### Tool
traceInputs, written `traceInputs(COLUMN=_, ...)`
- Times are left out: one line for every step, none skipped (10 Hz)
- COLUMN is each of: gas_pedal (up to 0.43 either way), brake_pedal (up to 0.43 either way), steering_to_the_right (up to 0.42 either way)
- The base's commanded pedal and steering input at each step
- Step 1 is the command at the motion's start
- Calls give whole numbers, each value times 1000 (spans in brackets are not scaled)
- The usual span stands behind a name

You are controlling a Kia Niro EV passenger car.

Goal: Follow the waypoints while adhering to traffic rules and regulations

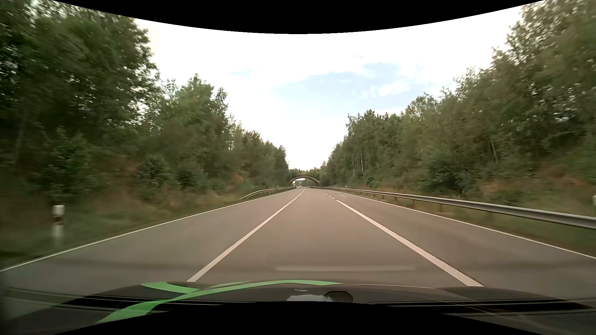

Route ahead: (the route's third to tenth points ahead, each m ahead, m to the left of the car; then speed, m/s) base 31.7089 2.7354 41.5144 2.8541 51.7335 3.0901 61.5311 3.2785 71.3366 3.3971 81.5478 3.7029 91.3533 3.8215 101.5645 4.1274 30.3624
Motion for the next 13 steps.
traceInputs(gas_pedal=268, brake_pedal=0, steering_to_the_right=-4)
traceInputs(gas_pedal=268, brake_pedal=0, steering_to_the_right=-3)
traceInputs(gas_pedal=268, brake_pedal=0, steering_to_the_right=-3)
traceInputs(gas_pedal=268, brake_pedal=0, steering_to_the_right=-3)
traceInputs(gas_pedal=268, brake_pedal=0, steering_to_the_right=-3)
traceInputs(gas_pedal=268, brake_pedal=0, steering_to_the_right=-3)
traceInputs(gas_pedal=268, brake_pedal=0, steering_to_the_right=-3)
traceInputs(gas_pedal=260, brake_pedal=0, steering_to_the_right=-4)
traceInputs(gas_pedal=248, brake_pedal=0, steering_to_the_right=-3)
traceInputs(gas_pedal=248, brake_pedal=0, steering_to_the_right=-3)
traceInputs(gas_pedal=248, brake_pedal=0, steering_to_the_right=-3)
traceInputs(gas_pedal=248, brake_pedal=0, steering_to_the_right=-3)
traceInputs(gas_pedal=220, brake_pedal=0, steering_to_the_right=-4)
